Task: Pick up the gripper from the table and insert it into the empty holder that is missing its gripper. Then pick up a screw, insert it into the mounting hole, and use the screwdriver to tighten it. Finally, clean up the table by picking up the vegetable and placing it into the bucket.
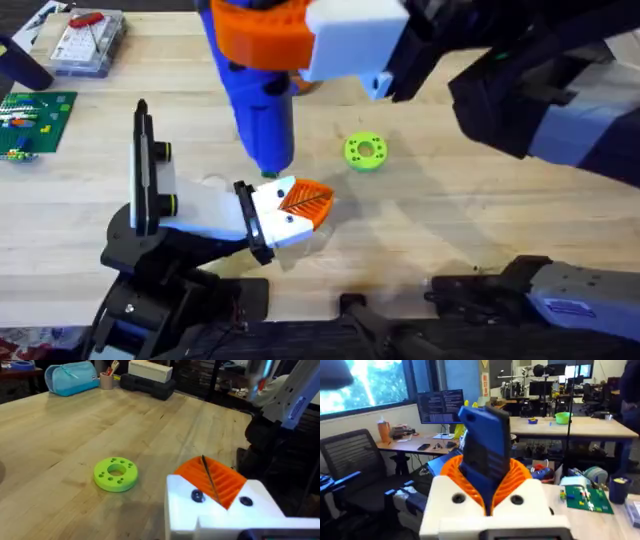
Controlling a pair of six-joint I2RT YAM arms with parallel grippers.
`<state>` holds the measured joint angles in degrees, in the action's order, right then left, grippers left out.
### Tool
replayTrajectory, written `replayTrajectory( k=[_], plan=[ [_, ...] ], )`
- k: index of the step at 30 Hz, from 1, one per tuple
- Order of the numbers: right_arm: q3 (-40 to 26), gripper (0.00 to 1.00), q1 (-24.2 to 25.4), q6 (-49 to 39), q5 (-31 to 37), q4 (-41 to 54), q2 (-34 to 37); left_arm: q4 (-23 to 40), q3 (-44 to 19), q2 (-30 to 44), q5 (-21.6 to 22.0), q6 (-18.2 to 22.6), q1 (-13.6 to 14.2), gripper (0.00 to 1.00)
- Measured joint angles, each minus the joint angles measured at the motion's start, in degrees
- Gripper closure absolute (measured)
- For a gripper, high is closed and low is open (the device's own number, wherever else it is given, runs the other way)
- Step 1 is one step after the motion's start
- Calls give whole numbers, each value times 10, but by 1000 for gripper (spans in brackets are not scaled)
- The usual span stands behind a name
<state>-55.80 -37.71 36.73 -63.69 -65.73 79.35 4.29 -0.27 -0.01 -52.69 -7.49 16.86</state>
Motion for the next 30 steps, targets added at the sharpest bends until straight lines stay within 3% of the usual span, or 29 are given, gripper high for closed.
replayTrajectory(
  k=[30],
  plan=[
    [68, 977, -8, -43, 13, -22, 0, 0, 0, 0, 0, 0, 0, 989]
  ],
)
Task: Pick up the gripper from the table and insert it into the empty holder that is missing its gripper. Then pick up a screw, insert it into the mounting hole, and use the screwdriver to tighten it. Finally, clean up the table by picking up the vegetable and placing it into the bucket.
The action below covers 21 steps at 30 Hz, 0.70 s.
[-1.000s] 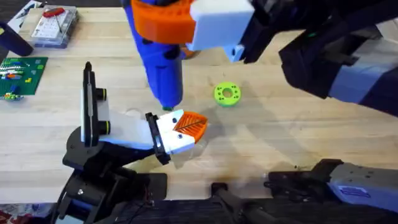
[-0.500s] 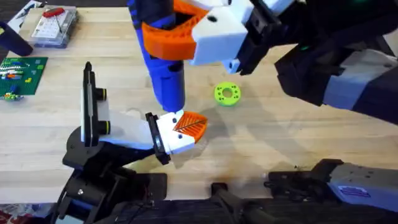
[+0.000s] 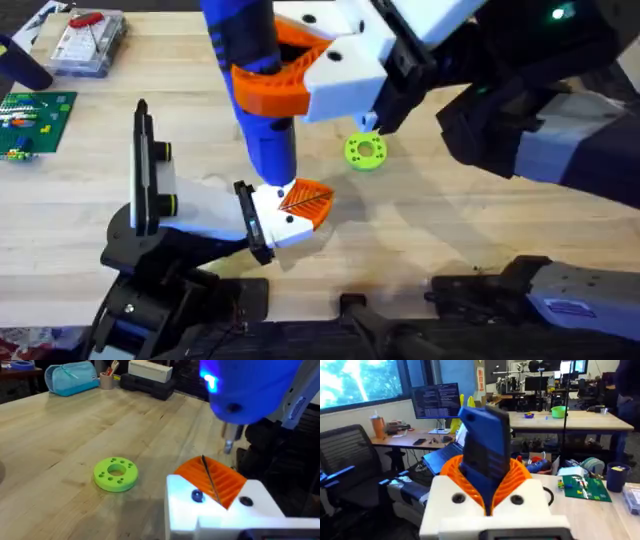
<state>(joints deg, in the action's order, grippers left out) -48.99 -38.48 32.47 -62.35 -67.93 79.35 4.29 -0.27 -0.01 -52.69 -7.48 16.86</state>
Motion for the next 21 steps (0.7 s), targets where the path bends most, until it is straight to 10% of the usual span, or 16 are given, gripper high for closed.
replayTrajectory(
  k=[21],
  plan=[
    [4, 977, -1, -32, 15, 24, 16, 0, 0, 0, 0, 0, 0, 989]
  ],
)
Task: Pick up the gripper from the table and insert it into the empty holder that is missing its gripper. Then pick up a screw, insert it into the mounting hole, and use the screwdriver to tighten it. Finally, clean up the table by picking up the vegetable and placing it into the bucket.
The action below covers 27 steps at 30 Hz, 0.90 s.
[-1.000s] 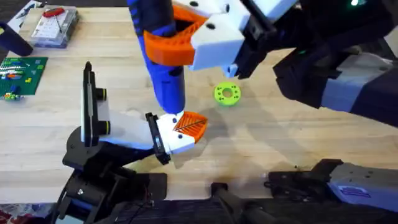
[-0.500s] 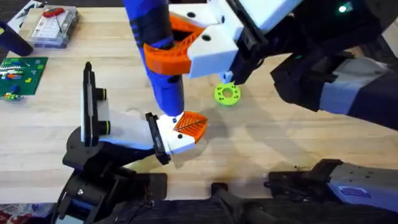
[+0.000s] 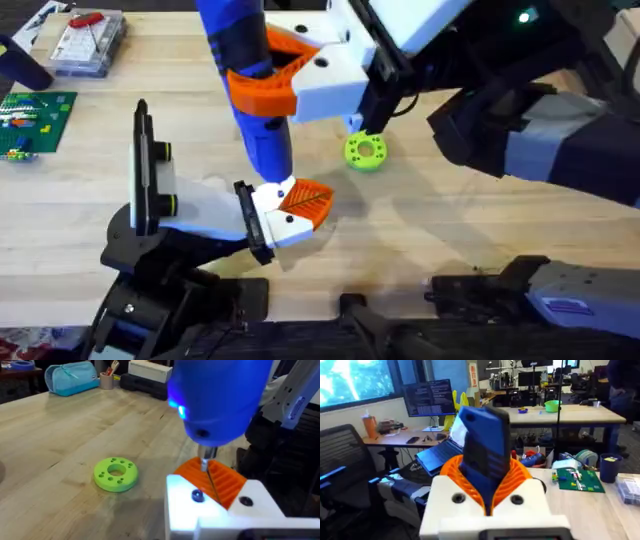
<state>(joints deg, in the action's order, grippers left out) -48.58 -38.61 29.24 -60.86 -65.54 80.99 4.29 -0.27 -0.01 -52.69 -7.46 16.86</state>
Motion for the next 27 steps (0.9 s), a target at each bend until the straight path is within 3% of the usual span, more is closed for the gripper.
replayTrajectory(
  k=[27],
  plan=[
    [29, 977, -11, -6, 15, -35, 8, 0, 0, 0, 0, 0, 0, 989]
  ],
)
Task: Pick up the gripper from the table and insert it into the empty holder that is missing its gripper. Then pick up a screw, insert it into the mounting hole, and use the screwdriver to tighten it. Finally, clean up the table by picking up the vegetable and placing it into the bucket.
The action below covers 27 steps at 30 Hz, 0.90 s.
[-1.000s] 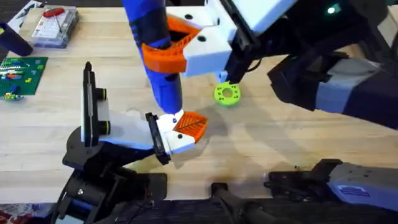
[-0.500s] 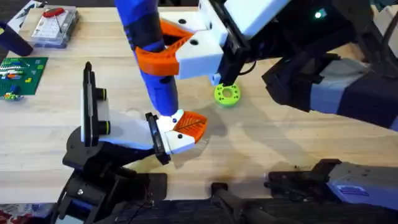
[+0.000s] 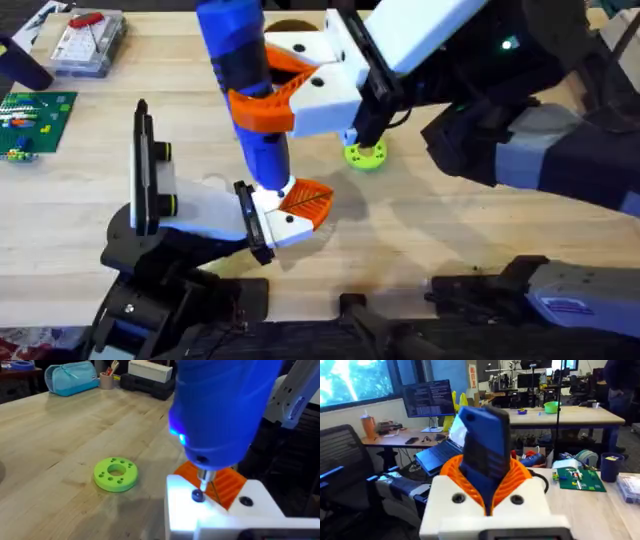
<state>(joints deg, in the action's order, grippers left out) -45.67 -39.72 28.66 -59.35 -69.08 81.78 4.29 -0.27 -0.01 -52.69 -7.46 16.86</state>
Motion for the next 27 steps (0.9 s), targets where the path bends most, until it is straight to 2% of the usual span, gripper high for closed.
replayTrajectory(
  k=[27],
  plan=[
    [5, 977, 4, -21, -3, 6, 0, 0, 0, 0, 0, 0, 0, 989]
  ],
)
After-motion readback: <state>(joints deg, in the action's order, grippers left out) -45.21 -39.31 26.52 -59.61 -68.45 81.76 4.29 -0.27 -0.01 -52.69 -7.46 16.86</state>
